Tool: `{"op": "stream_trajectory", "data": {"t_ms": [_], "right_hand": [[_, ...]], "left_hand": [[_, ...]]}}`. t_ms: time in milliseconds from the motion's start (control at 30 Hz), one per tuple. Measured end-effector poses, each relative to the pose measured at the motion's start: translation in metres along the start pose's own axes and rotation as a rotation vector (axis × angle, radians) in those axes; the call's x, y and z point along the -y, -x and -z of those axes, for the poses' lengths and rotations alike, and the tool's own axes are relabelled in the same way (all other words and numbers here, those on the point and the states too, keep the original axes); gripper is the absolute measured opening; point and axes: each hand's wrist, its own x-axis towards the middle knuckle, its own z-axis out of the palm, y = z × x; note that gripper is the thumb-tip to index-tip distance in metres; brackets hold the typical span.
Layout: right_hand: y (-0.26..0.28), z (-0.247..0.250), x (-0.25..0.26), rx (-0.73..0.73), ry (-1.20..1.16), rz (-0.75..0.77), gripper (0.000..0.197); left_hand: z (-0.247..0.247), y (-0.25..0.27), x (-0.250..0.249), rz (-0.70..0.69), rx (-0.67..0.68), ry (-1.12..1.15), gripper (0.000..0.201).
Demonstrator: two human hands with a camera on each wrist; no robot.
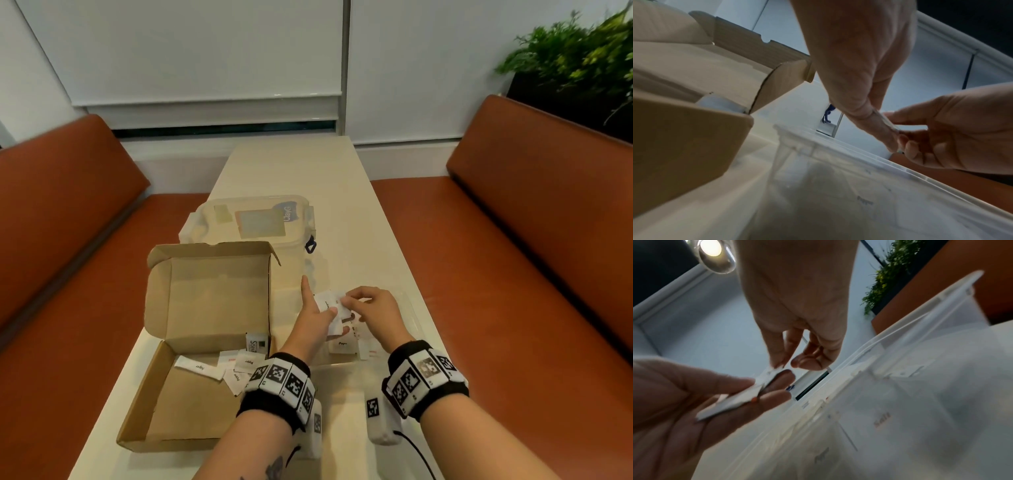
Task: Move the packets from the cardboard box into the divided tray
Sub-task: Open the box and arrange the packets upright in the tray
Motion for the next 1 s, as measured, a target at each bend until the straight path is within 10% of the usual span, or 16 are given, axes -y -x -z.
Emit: {"op": "stream_trajectory", "data": {"t_ms": [500,1000], "right_hand": [[0.014,0.006,-0.010,-0.031,-0.474,-0.171,0.024],[0.021,-0.008,-0.017,0.093,0.298,-0.056,0.015]], "left_hand": [[-0.002,0.005,0.008,-0.110,-0.078,-0.149,0.016],[0.021,0.002,0.024,-0.186,-0.284,-0.069,0.031]]}}
